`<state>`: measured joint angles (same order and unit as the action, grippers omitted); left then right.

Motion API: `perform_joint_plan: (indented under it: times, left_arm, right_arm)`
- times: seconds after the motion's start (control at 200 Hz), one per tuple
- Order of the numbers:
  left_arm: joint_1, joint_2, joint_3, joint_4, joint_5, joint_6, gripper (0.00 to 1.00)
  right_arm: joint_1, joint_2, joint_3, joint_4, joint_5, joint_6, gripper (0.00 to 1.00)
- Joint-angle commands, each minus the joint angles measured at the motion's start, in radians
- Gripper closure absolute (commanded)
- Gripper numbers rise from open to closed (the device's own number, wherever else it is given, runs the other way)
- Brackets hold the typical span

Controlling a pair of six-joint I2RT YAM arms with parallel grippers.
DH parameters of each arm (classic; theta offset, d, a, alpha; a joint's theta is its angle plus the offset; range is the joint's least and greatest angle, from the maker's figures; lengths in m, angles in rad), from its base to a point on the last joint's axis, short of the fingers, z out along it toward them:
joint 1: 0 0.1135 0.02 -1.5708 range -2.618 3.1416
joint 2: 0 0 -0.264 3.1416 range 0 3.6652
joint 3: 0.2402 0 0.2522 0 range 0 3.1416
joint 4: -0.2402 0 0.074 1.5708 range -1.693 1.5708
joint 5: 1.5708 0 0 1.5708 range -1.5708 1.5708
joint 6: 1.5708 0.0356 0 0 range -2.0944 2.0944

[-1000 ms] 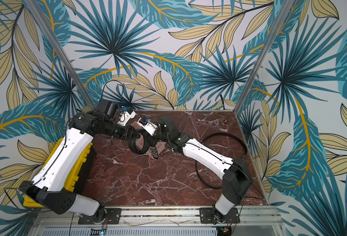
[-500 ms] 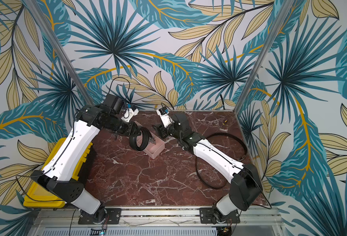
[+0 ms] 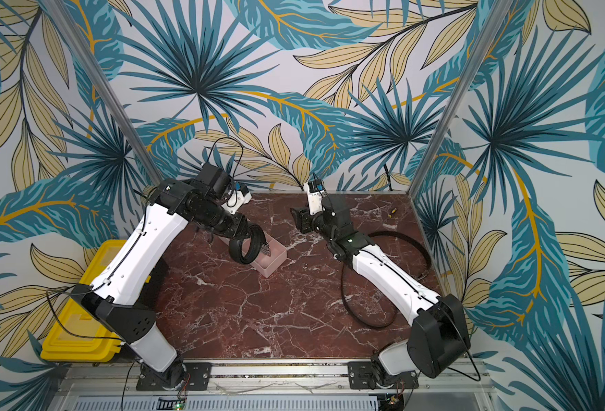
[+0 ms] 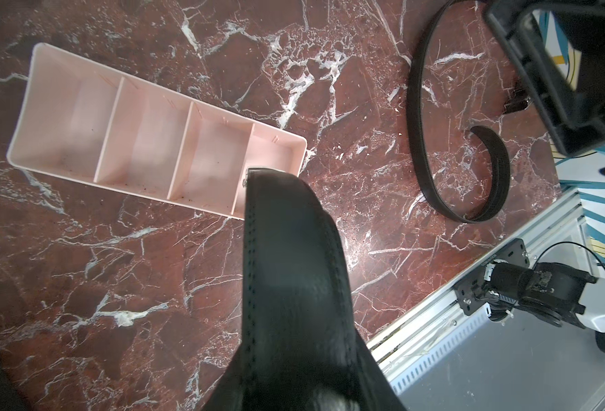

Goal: Place the belts into the storage roll
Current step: Move the container to the center of the board.

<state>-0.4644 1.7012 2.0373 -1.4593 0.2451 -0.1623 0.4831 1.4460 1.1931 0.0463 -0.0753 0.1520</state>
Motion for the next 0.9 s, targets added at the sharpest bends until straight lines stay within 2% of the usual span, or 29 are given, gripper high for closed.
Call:
perform_joint_plan:
  times: [0.0,0.245,0.461,0.896]
  left_arm:
    - [-0.006,0.005,0.035,0.002,-0.02,0.02,1.0]
    - [-0.034,0.03,0.017,-0.002,-0.046,0.028,1.0]
    - [-0.072,0.093,0.021,-0.014,-0.072,0.035,1.0]
    - [-0.092,0.214,0.085,-0.016,-0.123,0.049,1.0]
  right_arm:
    - [-0.001,-0.004,-0.031,-0.017,-0.007,0.028,0.43]
    - [-0.001,-0.044,-0.074,-0.049,0.003,-0.006,0.42]
    - [-0.009,-0.053,-0.121,-0.052,0.019,0.02,0.43]
    - [-0.038,0.167,0.004,-0.103,-0.042,0.099,0.51]
